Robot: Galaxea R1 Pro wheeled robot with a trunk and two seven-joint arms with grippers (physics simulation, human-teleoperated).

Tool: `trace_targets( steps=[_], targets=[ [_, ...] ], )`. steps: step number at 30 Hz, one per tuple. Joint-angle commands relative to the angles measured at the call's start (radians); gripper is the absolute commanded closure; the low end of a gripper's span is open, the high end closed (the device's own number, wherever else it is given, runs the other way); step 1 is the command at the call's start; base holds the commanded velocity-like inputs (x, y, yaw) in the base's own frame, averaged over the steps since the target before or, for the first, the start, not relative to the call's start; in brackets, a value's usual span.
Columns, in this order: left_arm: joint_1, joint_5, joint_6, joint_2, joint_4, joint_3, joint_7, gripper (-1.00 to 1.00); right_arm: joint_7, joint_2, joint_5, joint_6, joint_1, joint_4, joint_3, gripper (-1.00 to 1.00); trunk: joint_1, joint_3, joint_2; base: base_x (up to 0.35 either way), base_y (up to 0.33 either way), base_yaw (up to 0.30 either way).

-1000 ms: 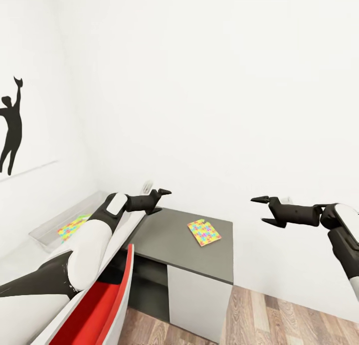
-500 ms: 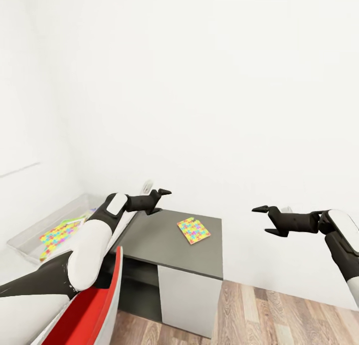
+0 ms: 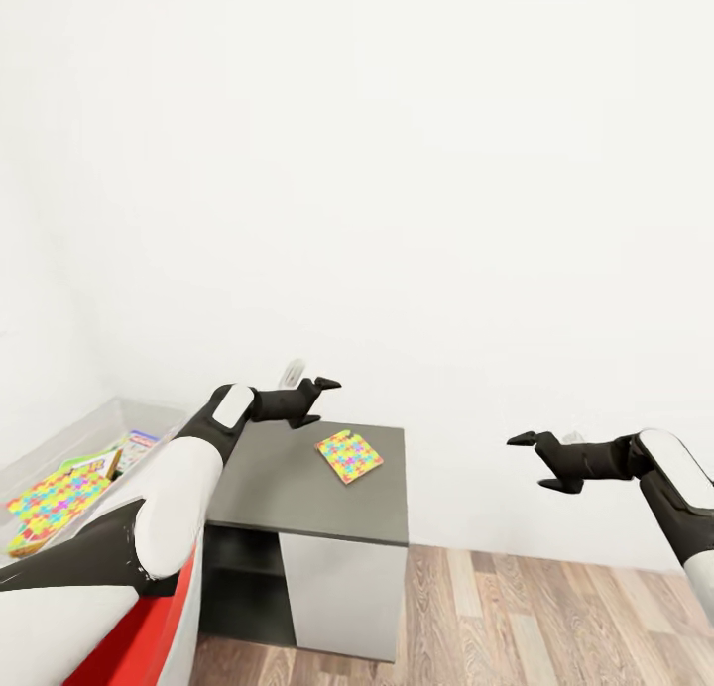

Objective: Put all the toys in the child's room - the three board games (two on the bed and one on the table), the two jigsaw puzzles on the table, and the tennis ball on the table - inside the toy box on the table in the child's room.

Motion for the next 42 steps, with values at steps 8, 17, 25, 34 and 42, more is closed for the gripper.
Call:
trace_targets(
  steps=[8, 17, 25, 34, 42],
  targets=[
    [-0.001, -0.031, 0.005, 0.001, -0.001, 0.009, -0.004, -1.0, -0.01, 0.085, 0.253, -0.011, -0.001, 0.144, 0.019, -1.0, 0.001, -0.009, -0.003, 0.0, 0.0, -0.232],
    [-0.001, -0.043, 0.003, 0.003, -0.003, 0.01, 0.023, -1.0, 0.023, 0.23, 0.727, -0.317, -0.001, 0.398, 0.024, -1.0, 0.001, -0.021, -0.003, 0.0, 0.0, -0.16],
    [-0.001, -0.05, 0.003, 0.008, -0.025, 0.01, 0.144, -1.0, 0.064, 0.326, 0.972, -0.572, -0.001, 0.559, 0.024, -1.0, 0.001, -0.029, -0.003, 0.0, 0.0, -0.035],
    [-0.001, -0.052, 0.004, 0.01, -0.045, 0.01, 0.201, -1.0, 0.071, 0.343, 1.035, -0.617, -0.001, 0.578, 0.024, -1.0, 0.001, -0.03, -0.003, 0.0, 0.0, -0.002],
    [-0.001, -0.051, 0.004, 0.008, -0.052, 0.011, 0.27, -1.0, 0.071, 0.347, 1.039, -0.619, -0.001, 0.569, 0.025, -1.0, 0.001, -0.03, -0.003, 0.0, 0.0, 0.0]
  ],
)
